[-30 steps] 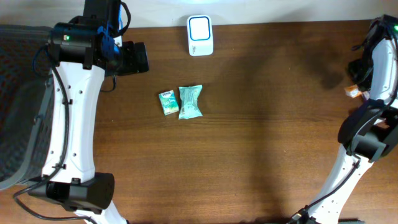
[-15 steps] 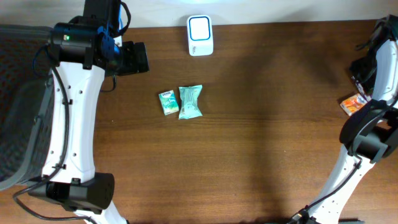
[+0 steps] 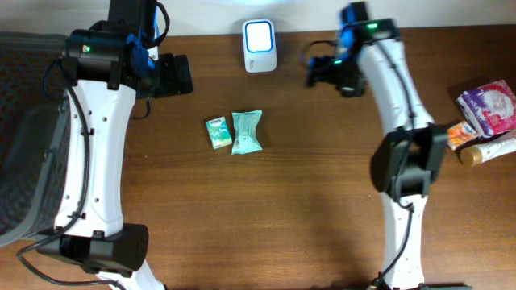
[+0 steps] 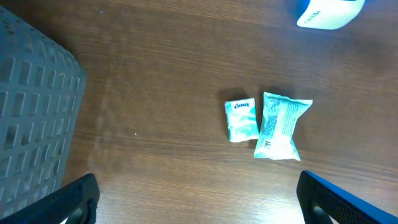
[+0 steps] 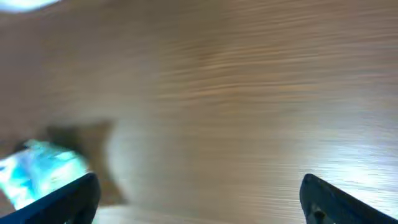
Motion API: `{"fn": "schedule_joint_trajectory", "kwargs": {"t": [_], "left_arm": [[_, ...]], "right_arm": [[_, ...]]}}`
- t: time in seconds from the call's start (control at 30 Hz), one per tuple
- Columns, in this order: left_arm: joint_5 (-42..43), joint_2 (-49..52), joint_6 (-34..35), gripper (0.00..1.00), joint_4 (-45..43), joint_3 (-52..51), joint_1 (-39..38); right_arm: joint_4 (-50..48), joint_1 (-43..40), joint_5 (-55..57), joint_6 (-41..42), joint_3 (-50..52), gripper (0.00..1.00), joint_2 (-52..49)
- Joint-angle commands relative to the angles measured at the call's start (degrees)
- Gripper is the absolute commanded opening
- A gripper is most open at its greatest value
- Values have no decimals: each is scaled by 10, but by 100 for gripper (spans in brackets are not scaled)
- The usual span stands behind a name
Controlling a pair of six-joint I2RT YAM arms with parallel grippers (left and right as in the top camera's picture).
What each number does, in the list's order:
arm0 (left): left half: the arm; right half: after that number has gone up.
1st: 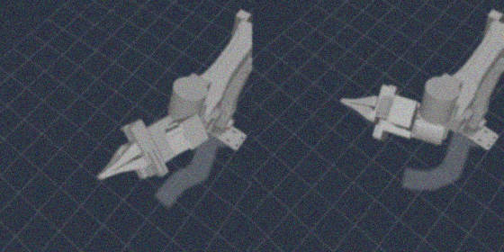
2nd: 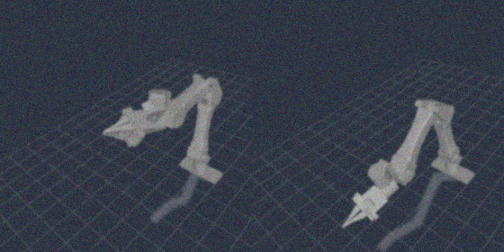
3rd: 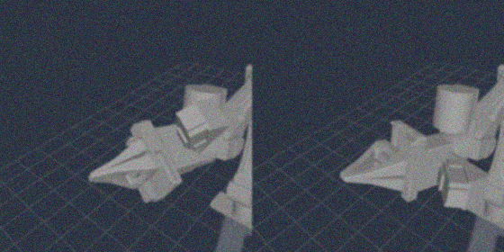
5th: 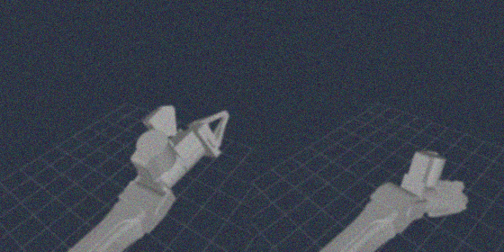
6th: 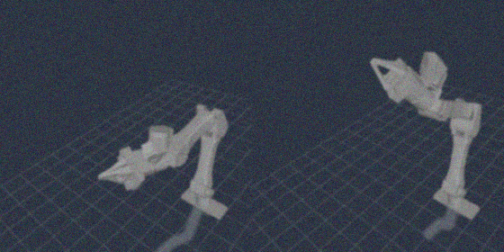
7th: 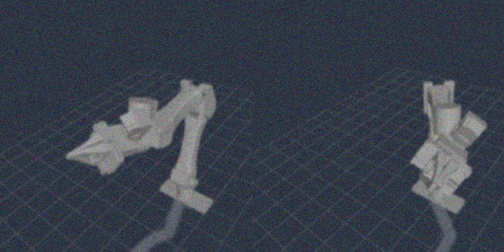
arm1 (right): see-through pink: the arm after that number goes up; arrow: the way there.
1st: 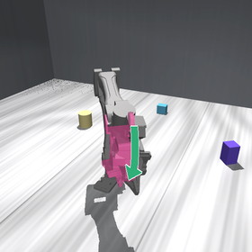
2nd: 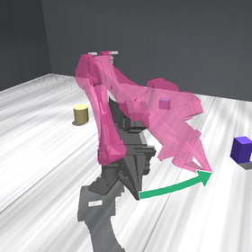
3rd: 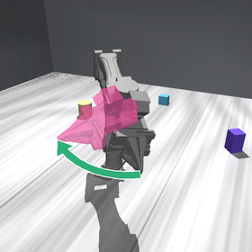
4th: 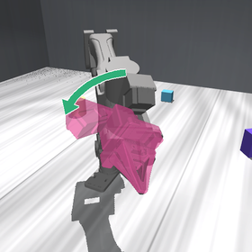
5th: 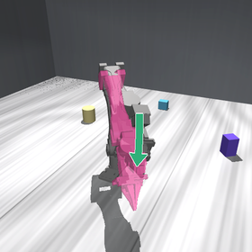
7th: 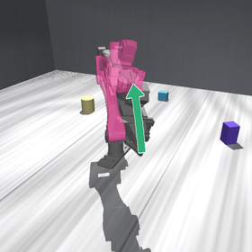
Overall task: Scan the item barcode
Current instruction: 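Move the right gripper to the green wipes pack and grasp it, then lift the green wipes pack toward the scanner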
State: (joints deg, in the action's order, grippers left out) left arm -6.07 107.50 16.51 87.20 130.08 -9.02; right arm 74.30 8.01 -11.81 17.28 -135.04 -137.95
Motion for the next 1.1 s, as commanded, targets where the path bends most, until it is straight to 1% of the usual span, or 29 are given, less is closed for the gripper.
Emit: {"fn": "schedule_joint_trajectory", "kwargs": {"t": [0.0,0.1,0.2,0.3,0.33,0.57,0.63,0.7,0.77,0.83,0.87,0.9,0.93,0.97,1.0,1.03,1.07], "left_arm": [[-4,-4,2,99,-1,4,2],[-4,-4,2,99,-1,4,2],[-4,-4,2,99,-1,4,2],[-4,-4,2,99,-1,4,2],[-4,-4,2,99,-1,4,2],[-4,-4,2,99,-1,4,2],[-4,-4,2,99,-1,4,2],[-4,-4,2,99,-1,4,2],[-4,-4,2,99,-1,4,2],[-4,-4,2,99,-1,4,2],[-4,-4,2,99,-1,4,2],[-4,-4,2,99,-1,4,2],[-4,-4,2,99,-1,4,2],[-4,-4,2,99,-1,4,2],[-4,-4,2,99,-1,4,2],[-4,-4,2,99,-1,4,2],[-4,-4,2,99,-1,4,2]], "right_arm": [[-19,65,-8,-10,-5,99,3],[-40,108,-61,-10,-5,99,-13],[-56,123,-97,-9,-5,99,-36],[-61,121,-211,-10,-5,99,-63],[-60,122,-233,-10,-5,99,-73],[-63,127,-255,-10,-1,100,-112],[-64,128,-255,-10,2,97,-116],[-86,132,-255,-10,19,96,-117],[-108,136,-255,-9,41,91,-117],[-133,140,-255,-9,65,89,-117],[-144,142,-255,-9,77,82,-117],[-153,145,-255,-9,90,70,-117],[-159,149,-255,-9,98,60,-117],[-159,150,-255,-9,99,53,-117],[-159,152,-255,-9,99,37,-117],[-159,152,-255,-9,99,26,-117],[-158,152,-255,-9,97,6,-116]]}}
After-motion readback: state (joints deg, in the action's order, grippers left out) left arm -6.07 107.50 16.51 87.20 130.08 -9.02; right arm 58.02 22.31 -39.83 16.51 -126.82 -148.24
